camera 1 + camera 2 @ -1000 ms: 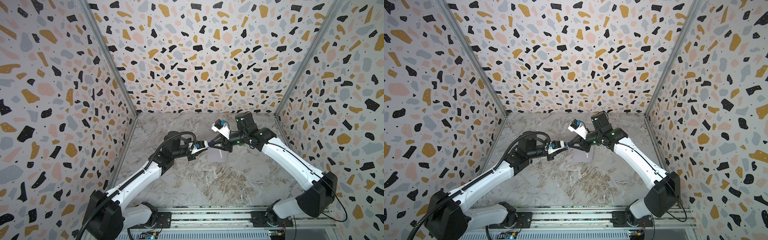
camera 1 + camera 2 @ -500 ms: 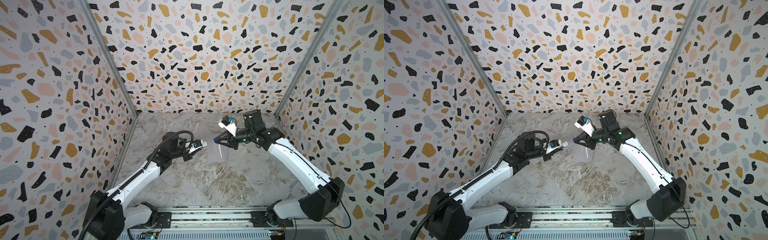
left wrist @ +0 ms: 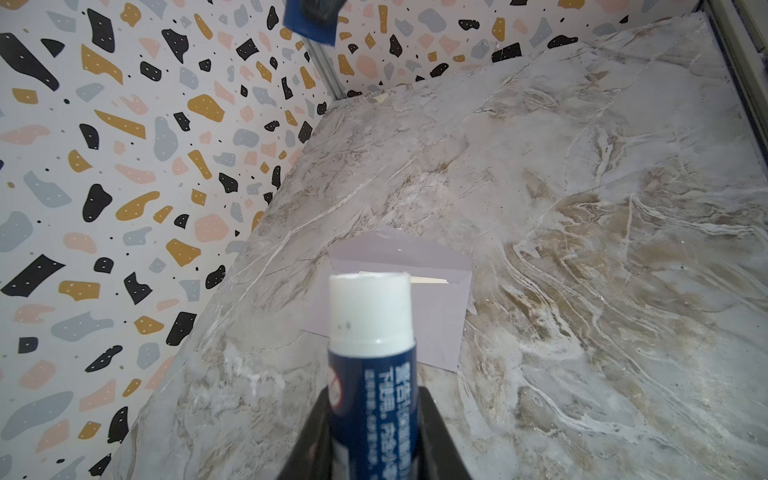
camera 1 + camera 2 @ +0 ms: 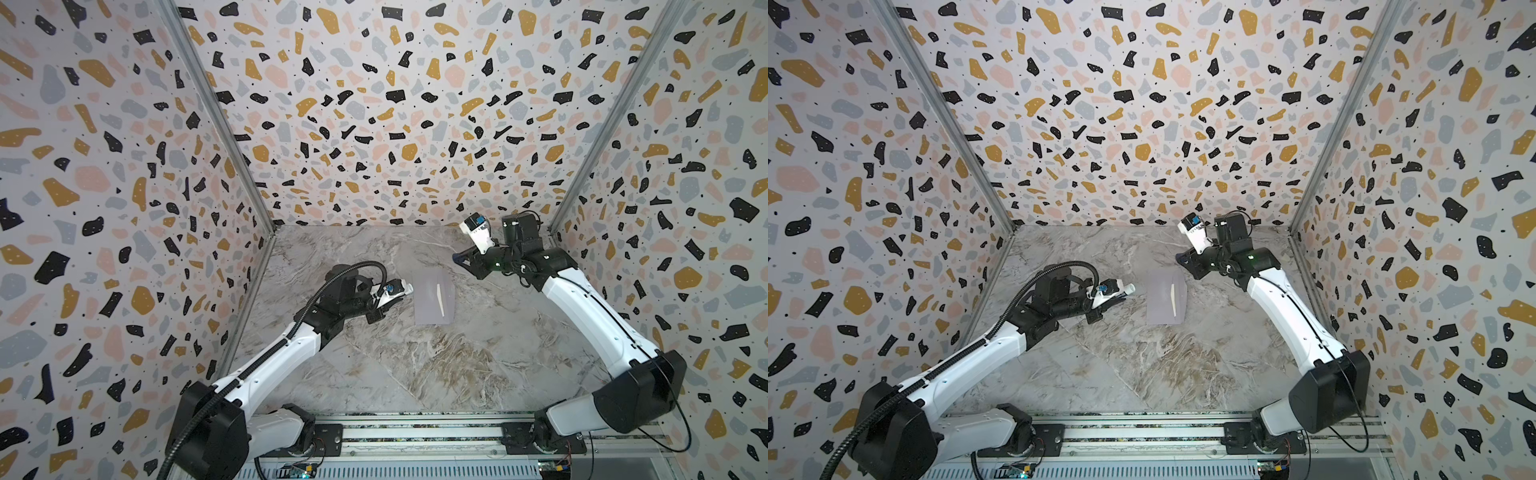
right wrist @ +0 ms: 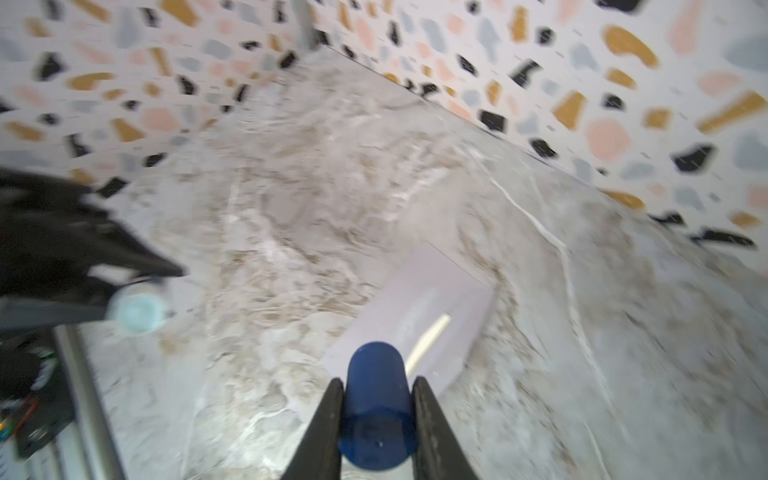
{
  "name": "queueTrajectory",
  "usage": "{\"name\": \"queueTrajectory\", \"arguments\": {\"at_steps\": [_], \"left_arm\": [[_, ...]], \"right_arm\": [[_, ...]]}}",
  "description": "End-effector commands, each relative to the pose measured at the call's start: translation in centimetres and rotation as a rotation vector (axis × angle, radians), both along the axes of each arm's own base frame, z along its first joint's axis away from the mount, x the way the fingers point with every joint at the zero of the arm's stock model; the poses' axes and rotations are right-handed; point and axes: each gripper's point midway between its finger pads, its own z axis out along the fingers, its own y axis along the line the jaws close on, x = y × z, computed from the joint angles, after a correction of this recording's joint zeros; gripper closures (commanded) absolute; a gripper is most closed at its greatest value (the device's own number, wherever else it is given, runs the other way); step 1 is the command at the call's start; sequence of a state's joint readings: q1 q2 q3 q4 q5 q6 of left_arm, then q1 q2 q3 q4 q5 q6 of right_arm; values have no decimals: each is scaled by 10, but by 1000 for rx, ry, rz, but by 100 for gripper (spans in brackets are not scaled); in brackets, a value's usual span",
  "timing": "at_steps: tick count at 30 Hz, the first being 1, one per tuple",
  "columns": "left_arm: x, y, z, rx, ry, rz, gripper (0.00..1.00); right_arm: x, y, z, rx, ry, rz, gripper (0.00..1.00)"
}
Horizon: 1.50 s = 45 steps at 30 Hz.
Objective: Place the letter into the envelope and seal it
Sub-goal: 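Lower the blue cap onto the table with the right gripper and release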
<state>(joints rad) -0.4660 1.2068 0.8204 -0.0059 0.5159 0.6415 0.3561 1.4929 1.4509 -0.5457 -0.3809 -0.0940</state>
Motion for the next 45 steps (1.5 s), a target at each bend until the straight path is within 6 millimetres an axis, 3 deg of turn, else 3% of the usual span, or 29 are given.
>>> {"name": "queueTrajectory", "arguments": {"at_steps": [1, 9, 17, 27, 35, 45], "left_arm": [[0, -4, 15, -41, -37, -14, 100], [0, -4, 17, -48, -43, -14, 100], [-2, -3, 18, -52, -47, -15, 100], [-2, -3, 21, -55, -54, -14, 100], [-2, -3, 19, -53, -51, -12, 100], [-2, -3, 19, -54, -49, -11, 100]], "right_arm": [[35, -36, -32, -125, 78, -241, 98], [81, -69, -105, -254, 209, -370, 95], [109, -95, -169, -353, 333, -420, 92], [121, -113, -204, -412, 409, -440, 86], [121, -113, -224, -435, 462, -422, 81], [118, -111, -229, -429, 483, -404, 58]]}}
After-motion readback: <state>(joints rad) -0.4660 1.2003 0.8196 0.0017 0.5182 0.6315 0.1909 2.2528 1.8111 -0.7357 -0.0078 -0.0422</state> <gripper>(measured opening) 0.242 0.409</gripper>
